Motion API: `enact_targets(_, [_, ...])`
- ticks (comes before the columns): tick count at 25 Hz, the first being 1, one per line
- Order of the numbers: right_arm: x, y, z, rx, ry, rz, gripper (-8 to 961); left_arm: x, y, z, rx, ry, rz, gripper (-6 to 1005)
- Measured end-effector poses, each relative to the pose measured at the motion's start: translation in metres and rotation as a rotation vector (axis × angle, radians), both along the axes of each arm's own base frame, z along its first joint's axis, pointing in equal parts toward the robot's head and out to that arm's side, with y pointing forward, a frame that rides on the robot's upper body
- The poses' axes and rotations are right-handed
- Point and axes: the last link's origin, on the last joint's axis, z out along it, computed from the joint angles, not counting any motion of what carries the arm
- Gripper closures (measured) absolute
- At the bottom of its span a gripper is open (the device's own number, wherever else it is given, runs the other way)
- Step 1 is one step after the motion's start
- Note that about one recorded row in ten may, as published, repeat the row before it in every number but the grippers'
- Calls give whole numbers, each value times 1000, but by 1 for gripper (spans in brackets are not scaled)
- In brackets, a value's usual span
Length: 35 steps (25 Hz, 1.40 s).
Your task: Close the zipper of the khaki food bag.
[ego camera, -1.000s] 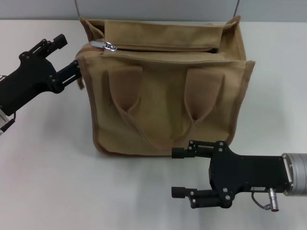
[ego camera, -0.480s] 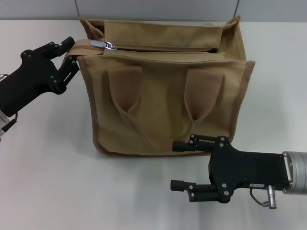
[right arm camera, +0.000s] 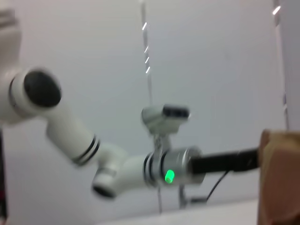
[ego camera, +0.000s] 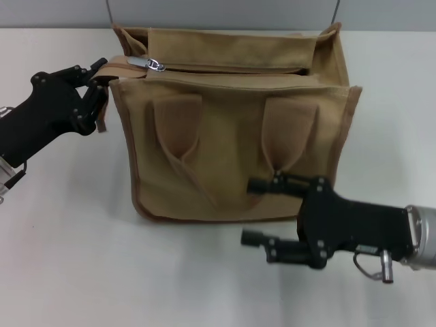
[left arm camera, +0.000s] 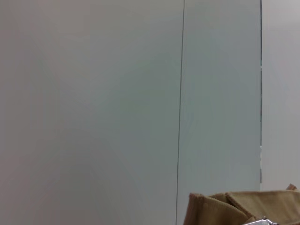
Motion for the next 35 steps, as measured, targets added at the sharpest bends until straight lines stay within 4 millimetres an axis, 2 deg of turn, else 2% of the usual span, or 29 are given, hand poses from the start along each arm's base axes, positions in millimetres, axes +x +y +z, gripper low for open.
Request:
enact_targets(7, [-23, 15, 17, -63, 211, -120, 212, 8, 0, -4, -5, -65, -17, 906])
enact_targets(18, [-22, 20, 16, -41, 214, -149, 212, 8, -4, -5, -2, -102, -13, 969])
enact_targets(31, [-21, 18, 15, -42, 209, -147, 212, 12, -7, -7, -15, -107, -38, 940])
enact_targets(35, [-21, 18, 14, -41, 209, -146, 212, 11, -8, -6, -14, -107, -38, 855])
